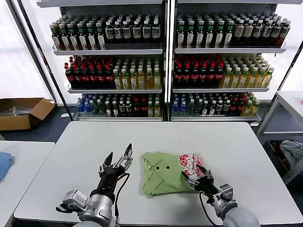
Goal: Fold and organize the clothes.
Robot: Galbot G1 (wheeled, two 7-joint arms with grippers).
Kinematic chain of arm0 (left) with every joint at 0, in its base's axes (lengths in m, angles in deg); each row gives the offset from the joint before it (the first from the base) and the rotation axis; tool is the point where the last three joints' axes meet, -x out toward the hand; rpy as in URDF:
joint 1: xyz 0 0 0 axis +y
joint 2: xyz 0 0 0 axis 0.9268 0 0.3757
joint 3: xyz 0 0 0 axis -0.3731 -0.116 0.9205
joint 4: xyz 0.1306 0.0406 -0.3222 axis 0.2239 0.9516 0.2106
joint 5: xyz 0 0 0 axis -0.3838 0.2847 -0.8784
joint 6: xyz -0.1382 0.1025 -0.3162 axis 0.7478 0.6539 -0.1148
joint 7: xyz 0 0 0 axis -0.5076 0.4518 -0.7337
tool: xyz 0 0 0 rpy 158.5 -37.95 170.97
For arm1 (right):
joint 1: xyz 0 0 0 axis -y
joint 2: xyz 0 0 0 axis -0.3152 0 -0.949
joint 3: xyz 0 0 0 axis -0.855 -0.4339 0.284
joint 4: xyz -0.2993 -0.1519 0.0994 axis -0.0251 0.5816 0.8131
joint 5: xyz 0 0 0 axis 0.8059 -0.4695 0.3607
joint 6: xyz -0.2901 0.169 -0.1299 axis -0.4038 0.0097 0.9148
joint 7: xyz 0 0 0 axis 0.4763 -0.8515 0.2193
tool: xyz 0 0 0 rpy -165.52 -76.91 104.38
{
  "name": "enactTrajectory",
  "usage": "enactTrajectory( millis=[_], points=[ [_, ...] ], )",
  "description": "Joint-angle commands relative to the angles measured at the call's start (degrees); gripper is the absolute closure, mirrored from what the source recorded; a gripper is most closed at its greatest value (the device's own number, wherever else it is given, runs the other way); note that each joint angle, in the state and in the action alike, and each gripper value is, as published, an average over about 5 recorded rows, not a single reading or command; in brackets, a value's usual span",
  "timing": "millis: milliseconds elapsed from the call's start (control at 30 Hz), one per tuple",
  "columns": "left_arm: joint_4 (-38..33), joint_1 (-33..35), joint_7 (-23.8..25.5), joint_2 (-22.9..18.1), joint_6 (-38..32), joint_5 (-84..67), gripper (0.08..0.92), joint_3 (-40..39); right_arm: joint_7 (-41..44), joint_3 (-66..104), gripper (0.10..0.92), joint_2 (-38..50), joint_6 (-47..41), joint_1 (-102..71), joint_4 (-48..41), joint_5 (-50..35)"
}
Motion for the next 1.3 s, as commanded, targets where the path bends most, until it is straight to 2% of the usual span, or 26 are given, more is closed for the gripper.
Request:
enactTrajectory(
  millis=[33, 200, 300, 400, 567, 667, 833, 1033, 1300],
  points=[
    [1.0, -0.5, 0.0, -0.9, 0.0, 0.6, 0.177, -0.4, -4.2, -2.4, 0.226, -2.5, 0.8, -0.7, -0.8, -1.4],
    [1.3, -0.7, 0.1, -1.2, 0.0, 0.9, 0.177, -0.7, -4.1, -2.1, 0.204, -2.7, 2.5, 0.9, 6.9, -4.5],
    [1.3, -0.8, 0.1, -1.2, 0.0, 1.0, 0.177, -0.6, -4.1, -4.6, 0.203, -4.2, 3.0, 4.2, 7.4, -2.8],
    [1.3, -0.8, 0.2, -1.4, 0.0, 1.3, 0.177, -0.6, -4.9, -9.2, 0.203, -7.3, 2.9, 8.2, 2.3, 2.2],
    [1.0, 0.3, 0.3, -1.2, -0.1, 1.8, 0.177, -0.5, -7.3, -14.6, 0.203, -12.5, -0.5, 13.7, -10.9, 9.3],
    [0.5, 0.9, 0.3, -1.0, -0.3, 1.9, 0.177, -0.1, -6.9, -15.3, 0.203, -12.2, -2.8, 14.1, -12.7, 10.8],
    [0.5, 0.7, 0.3, -1.0, -0.4, 1.8, 0.177, 0.3, -5.9, -12.7, 0.203, -9.7, -1.3, 13.2, -6.9, 6.4],
    [1.5, -0.3, 1.4, -1.3, -0.7, 3.6, 0.177, 0.2, -4.0, -4.7, 0.203, -6.1, 3.5, 8.6, 4.7, 2.9],
    [2.8, -0.7, 4.5, 0.4, -1.9, 7.0, 0.177, 2.1, 0.8, 12.2, 0.203, -3.5, 8.6, -2.4, 7.9, -2.8]
  ],
)
